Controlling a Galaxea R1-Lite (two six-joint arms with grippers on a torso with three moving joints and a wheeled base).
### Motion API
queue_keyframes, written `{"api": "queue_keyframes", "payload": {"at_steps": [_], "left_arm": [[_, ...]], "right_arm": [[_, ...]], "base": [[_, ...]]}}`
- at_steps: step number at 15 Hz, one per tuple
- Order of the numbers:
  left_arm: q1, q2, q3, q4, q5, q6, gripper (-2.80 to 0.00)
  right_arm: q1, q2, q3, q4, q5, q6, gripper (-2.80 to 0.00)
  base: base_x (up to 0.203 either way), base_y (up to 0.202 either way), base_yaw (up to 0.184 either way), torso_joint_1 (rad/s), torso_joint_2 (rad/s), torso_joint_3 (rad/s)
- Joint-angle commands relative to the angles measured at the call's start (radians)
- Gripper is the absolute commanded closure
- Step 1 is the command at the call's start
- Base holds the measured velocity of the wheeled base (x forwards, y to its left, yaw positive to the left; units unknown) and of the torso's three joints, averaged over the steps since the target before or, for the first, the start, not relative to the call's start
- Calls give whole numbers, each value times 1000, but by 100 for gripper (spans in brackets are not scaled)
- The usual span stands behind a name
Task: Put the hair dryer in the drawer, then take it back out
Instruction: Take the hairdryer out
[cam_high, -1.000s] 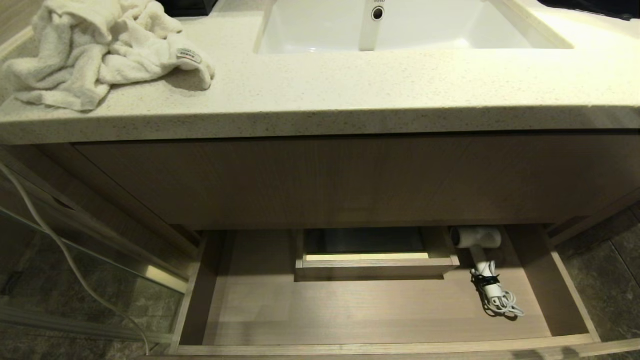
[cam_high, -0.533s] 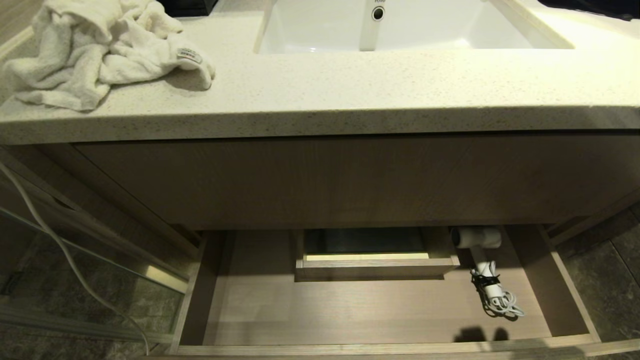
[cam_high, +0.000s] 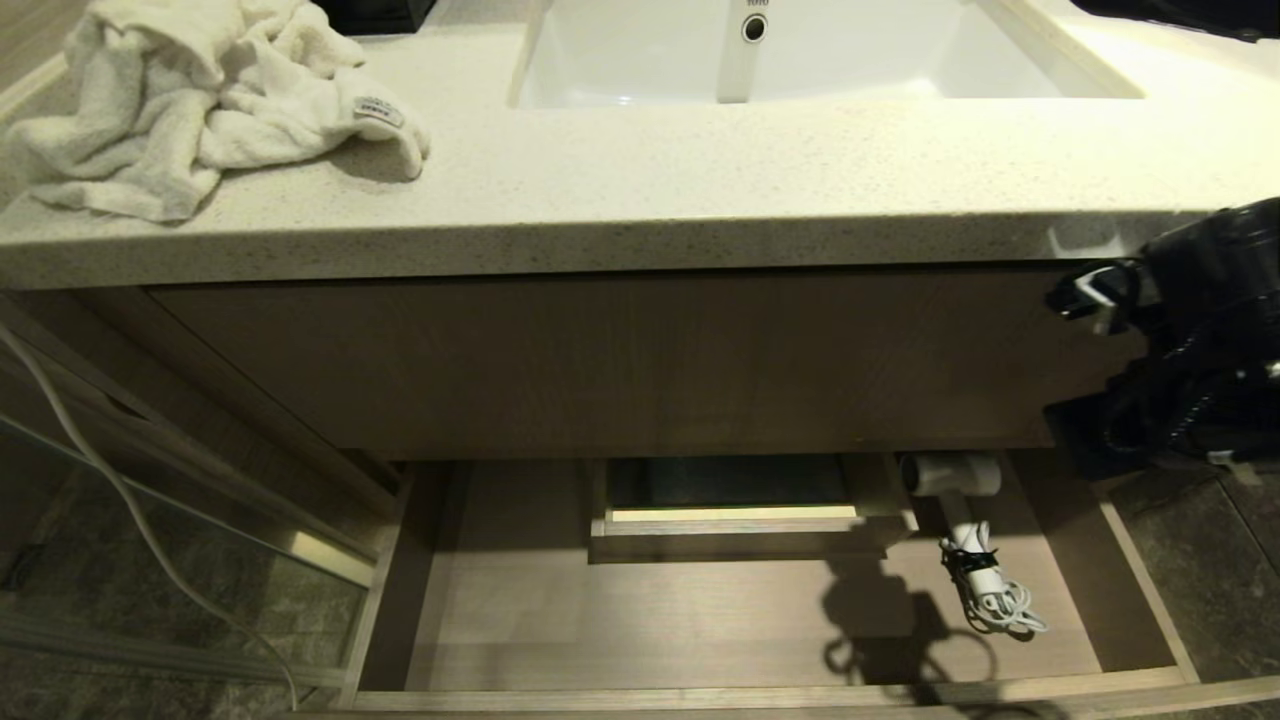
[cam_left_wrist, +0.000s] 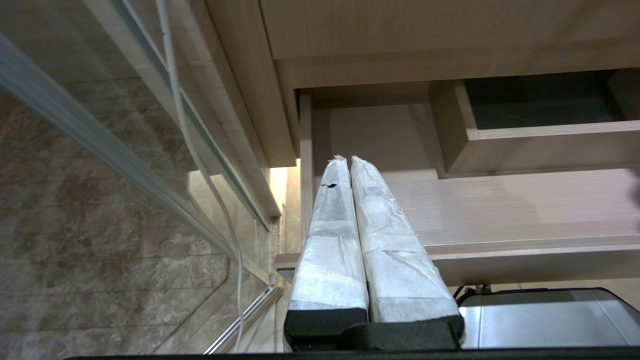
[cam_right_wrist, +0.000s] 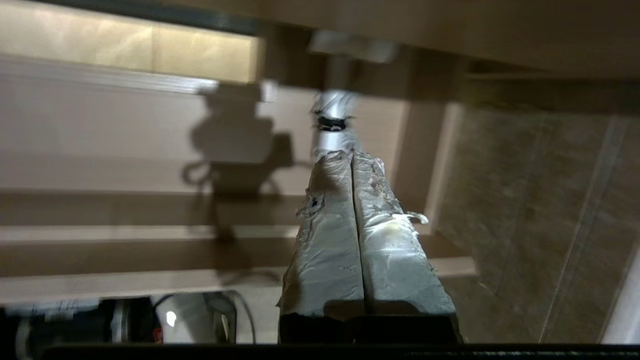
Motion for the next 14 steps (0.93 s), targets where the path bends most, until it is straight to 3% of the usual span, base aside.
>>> {"api": "queue_keyframes", "payload": {"at_steps": [1,3,7,14], "left_arm": [[0,2,2,0,0,0,0],[0,1,2,0,0,0,0],[0,0,2,0,0,0,0],[0,2,2,0,0,0,0]], "right_arm": [[16,114,1,71,-11,84,0],[-15,109,20,141,-3,131,0],[-54,111,119,136,-14,242,0],[-93,63,361,26,-31,276,0]], "base": [[0,0,0,0,0,0],[0,0,0,0,0,0],[0,0,0,0,0,0],[0,0,0,0,0,0]]}}
